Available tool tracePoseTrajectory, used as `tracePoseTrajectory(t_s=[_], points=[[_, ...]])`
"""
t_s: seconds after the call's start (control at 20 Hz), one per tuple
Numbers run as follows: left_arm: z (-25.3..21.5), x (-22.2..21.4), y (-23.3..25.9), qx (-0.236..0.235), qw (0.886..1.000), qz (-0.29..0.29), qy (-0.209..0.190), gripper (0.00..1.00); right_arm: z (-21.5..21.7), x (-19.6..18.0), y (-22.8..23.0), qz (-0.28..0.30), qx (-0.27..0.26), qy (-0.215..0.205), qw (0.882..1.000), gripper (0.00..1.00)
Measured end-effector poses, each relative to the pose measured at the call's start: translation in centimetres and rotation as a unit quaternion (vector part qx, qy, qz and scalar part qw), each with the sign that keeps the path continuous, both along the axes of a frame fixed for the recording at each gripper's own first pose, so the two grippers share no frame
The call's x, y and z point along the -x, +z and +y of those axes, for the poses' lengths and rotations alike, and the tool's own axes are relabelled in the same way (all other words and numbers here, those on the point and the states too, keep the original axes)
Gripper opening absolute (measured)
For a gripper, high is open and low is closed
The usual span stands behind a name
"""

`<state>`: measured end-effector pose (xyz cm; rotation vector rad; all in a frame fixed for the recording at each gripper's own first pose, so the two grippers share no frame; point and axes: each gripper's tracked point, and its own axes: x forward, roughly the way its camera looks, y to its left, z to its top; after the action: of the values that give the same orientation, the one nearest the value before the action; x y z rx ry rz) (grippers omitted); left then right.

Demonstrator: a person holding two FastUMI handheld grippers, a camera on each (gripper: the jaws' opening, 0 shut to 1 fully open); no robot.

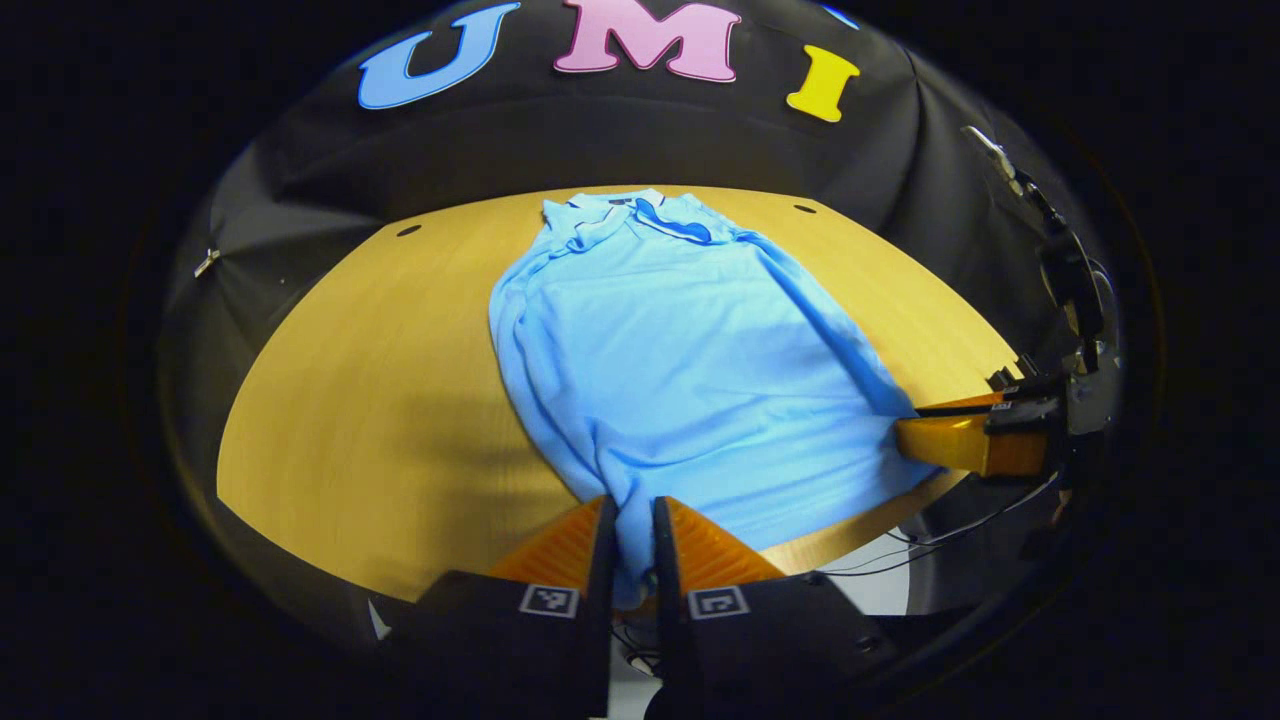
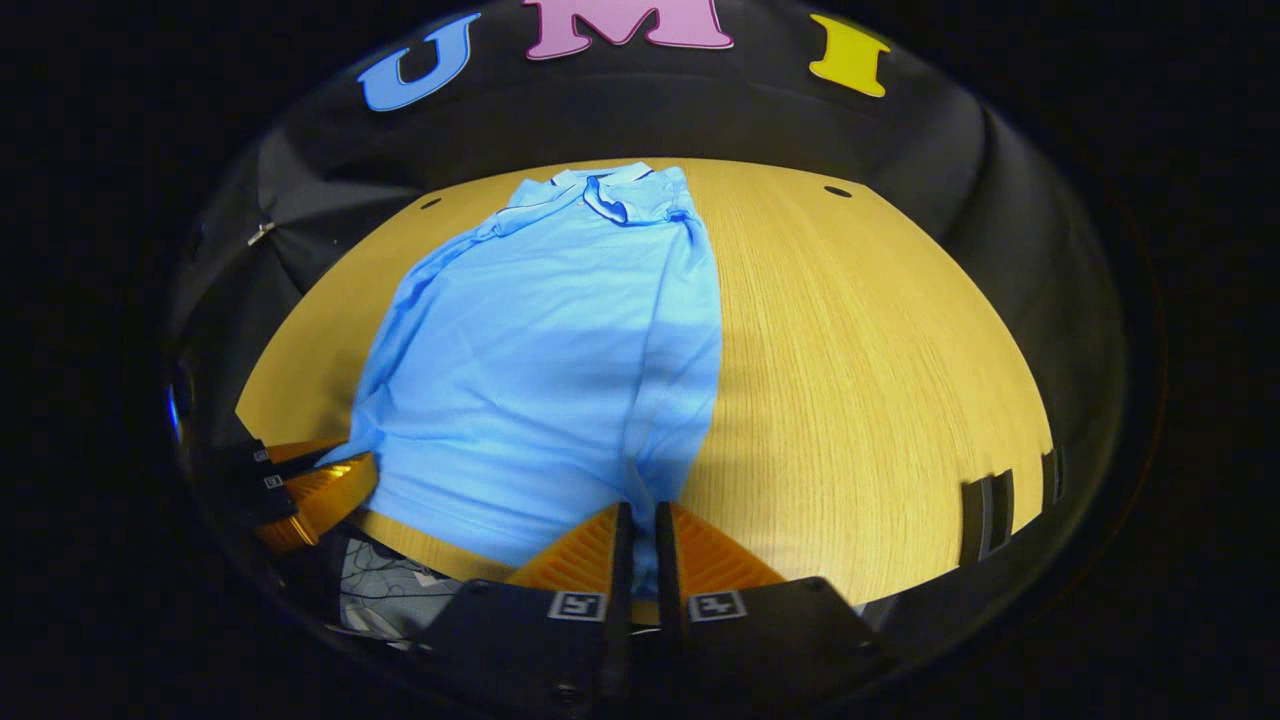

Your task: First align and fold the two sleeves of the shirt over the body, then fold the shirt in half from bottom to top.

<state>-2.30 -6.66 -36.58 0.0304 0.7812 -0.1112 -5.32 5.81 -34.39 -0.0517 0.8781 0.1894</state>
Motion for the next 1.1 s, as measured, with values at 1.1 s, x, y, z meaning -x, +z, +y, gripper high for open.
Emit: tracePoseTrajectory(t_s=[1.1], points=[[1.7, -12.4, 16.5, 0.076, 0.993, -0.056, 0.065, 0.06, 4.0, -14.2, 13.9, -0.036, -0.071, 0.107, 0.991, 0.05]])
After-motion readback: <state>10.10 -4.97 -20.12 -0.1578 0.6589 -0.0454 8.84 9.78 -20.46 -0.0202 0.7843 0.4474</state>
